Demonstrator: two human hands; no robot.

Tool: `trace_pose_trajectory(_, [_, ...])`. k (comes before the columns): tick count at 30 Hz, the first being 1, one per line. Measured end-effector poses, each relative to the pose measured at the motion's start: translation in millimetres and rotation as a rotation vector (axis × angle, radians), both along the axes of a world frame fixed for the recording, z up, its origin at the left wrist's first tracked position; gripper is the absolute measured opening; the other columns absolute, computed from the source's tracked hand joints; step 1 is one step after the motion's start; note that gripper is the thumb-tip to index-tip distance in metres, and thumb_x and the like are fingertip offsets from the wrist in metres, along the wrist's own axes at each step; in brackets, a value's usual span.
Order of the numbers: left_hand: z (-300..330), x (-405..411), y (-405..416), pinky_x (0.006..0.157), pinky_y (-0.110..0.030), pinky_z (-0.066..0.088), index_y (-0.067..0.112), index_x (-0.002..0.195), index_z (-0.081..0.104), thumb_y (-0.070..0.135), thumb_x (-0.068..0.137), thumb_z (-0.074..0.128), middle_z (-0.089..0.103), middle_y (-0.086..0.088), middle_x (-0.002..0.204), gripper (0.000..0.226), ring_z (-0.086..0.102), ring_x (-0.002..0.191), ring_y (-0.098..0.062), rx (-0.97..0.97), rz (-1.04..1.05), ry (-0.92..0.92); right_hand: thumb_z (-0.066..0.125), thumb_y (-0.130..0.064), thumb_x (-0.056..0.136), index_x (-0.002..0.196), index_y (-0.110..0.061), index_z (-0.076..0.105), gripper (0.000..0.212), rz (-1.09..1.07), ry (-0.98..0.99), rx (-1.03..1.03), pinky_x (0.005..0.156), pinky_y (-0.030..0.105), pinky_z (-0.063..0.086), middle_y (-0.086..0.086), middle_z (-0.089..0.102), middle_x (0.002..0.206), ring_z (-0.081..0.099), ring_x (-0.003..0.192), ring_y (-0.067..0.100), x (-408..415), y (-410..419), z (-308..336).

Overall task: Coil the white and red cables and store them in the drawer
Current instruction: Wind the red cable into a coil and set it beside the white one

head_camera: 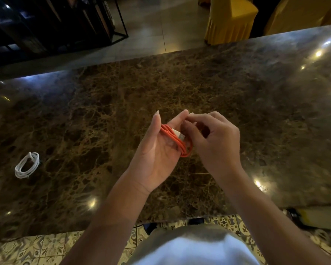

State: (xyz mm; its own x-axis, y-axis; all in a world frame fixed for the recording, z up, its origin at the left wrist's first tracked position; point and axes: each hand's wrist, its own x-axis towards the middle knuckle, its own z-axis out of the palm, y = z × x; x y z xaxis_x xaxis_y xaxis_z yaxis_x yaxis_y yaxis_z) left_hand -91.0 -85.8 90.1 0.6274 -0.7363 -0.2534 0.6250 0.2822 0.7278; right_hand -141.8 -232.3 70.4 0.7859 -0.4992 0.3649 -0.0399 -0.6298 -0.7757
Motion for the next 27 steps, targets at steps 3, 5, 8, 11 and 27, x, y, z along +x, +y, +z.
trace_pose_trajectory(3, [2,-1,-4,0.127,-0.043,0.028,0.009,0.160,0.031,0.067,0.080,0.071,0.042,-0.009,0.164,0.106,0.041,0.151,-0.027,-0.025,0.040,0.039,0.079,-0.033,0.091,0.098,-0.017,0.079,0.017,-0.043,-0.054,0.034,0.068,0.034,0.058,-0.007,0.072,0.091,0.066,0.078,0.007,-2,0,0])
trace_pose_trajectory(5, [4,-2,-7,0.124,-0.041,0.034,0.009,0.161,0.028,0.068,0.082,0.065,0.043,-0.008,0.163,0.105,0.043,0.150,-0.025,-0.013,0.079,0.062,0.074,-0.036,0.094,0.098,-0.017,0.080,0.020,-0.043,-0.049,0.007,0.066,0.035,0.057,-0.005,0.069,0.092,0.064,0.078,0.010,-4,2,-2])
trace_pose_trajectory(8, [5,-1,-7,0.119,-0.039,0.041,0.008,0.162,0.026,0.069,0.083,0.058,0.046,-0.009,0.161,0.104,0.045,0.148,-0.025,0.012,0.131,0.118,0.054,-0.044,0.094,0.114,-0.020,0.078,0.039,0.025,0.089,-0.053,0.076,0.029,0.054,-0.003,0.064,0.106,0.059,0.095,0.013,-7,8,-3])
trace_pose_trajectory(11, [5,0,-6,0.123,-0.044,0.034,0.009,0.162,0.025,0.070,0.082,0.058,0.042,-0.010,0.163,0.106,0.040,0.151,-0.027,0.059,0.160,0.149,0.044,-0.057,0.083,0.131,-0.024,0.070,0.064,0.150,0.249,-0.083,0.084,0.018,0.039,-0.004,0.058,0.121,0.051,0.112,0.011,-11,7,1])
trace_pose_trajectory(27, [-7,-5,-20,0.111,-0.037,0.049,0.013,0.136,0.057,0.055,0.088,0.068,0.061,-0.005,0.142,0.065,0.060,0.131,-0.017,0.362,0.151,-0.018,0.048,-0.050,0.092,0.101,-0.023,0.069,0.036,0.081,0.367,-0.257,0.057,0.026,0.041,-0.010,0.062,0.085,0.055,0.063,0.008,-8,23,-12])
